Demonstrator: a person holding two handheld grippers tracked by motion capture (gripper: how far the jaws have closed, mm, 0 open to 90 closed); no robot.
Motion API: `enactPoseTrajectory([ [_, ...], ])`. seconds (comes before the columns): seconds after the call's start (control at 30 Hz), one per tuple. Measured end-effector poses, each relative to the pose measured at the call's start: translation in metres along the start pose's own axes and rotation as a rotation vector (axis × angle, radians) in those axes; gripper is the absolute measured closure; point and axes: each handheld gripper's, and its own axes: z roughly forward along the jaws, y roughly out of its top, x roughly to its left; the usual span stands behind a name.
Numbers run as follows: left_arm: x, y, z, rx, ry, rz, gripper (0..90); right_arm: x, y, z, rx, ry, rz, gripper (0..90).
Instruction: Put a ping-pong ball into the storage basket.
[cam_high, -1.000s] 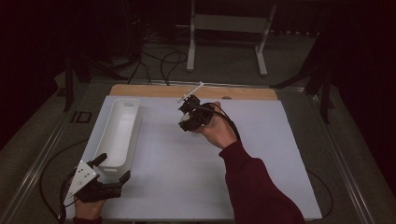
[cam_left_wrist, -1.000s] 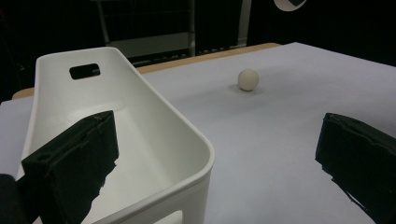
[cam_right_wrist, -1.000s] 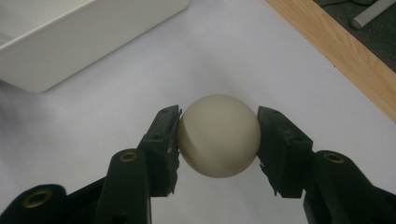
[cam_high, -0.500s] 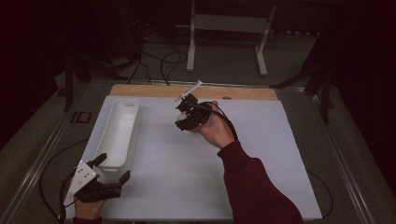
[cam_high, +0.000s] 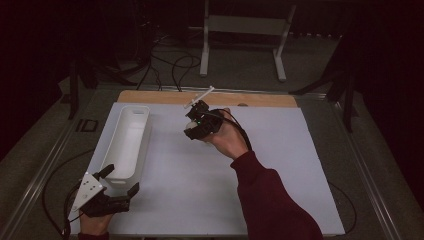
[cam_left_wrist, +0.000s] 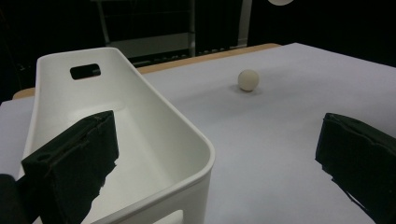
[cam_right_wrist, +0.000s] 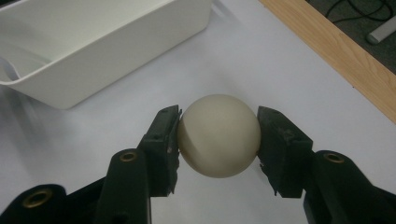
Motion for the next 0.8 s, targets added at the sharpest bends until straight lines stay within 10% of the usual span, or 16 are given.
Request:
enactPoseTrajectory([
  [0.8, -0.0005, 0.0002, 0.0001, -0.001, -0.002, -0.001, 0.0, 0.0062, 0.0102, 0.0008, -0.036, 0.024, -0.023, 50.4],
])
